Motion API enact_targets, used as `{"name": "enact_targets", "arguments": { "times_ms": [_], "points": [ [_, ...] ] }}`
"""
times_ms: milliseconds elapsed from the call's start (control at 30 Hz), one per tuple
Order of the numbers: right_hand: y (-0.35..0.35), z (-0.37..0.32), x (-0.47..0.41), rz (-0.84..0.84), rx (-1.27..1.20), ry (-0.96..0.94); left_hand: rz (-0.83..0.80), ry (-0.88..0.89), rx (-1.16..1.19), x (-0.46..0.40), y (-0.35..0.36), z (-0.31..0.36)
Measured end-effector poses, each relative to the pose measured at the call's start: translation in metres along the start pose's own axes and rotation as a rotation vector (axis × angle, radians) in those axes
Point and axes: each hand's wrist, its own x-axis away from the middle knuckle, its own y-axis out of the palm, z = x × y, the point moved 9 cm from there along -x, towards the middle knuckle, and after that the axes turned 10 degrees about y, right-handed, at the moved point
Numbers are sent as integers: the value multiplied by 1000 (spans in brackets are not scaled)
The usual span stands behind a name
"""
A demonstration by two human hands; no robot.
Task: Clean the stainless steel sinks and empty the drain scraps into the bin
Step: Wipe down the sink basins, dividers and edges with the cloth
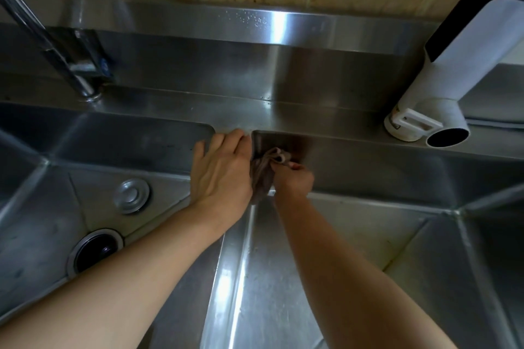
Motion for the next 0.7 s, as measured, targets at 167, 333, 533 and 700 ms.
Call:
{"name": "enact_targets", "arguments": {
  "times_ms": [167, 333, 533, 700],
  "points": [
    [-31, 7, -5, 41, 257, -95, -22, -32, -36, 2, 4, 0],
    [-1, 8, 7, -33, 636, -485, -11, -18, -80, 1, 2, 0],
    [45, 71, 4, -159, 1297, -651, -138, -40, -85, 3, 14, -2],
    [45, 69, -6, -170, 1484, -771, -142, -40, -81, 1, 12, 0]
  ]
}}
